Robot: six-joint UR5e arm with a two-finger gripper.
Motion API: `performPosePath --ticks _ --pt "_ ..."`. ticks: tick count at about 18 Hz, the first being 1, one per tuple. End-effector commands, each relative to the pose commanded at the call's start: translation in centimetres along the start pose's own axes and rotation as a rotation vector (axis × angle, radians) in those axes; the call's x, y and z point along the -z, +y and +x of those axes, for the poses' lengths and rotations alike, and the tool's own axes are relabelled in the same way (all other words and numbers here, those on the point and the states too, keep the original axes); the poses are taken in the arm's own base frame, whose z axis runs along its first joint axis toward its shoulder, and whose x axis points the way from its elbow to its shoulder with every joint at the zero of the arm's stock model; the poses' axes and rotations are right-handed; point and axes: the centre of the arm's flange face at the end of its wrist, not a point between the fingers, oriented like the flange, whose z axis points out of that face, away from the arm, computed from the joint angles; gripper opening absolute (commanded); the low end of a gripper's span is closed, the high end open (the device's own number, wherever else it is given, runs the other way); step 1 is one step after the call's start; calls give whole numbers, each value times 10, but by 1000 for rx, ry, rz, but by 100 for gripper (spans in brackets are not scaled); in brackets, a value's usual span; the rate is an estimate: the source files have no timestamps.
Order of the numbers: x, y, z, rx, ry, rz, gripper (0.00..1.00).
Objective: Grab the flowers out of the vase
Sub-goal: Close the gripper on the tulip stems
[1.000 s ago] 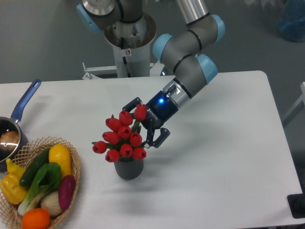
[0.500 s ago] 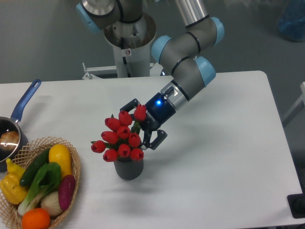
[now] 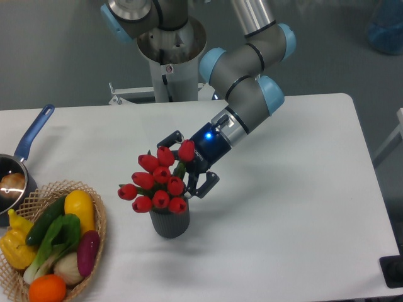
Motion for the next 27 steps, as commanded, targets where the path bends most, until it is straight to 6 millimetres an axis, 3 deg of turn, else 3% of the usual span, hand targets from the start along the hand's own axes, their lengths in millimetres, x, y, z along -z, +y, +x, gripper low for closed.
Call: performPosePath --ticks 7,10,22,27 --pt "-5 4 0 5 10 -1 79" --pt "-6 5 0 8 11 -1 69" --pt "-2 3 -2 13 3 28 64" --pt "-2 4 -2 12 3 28 51"
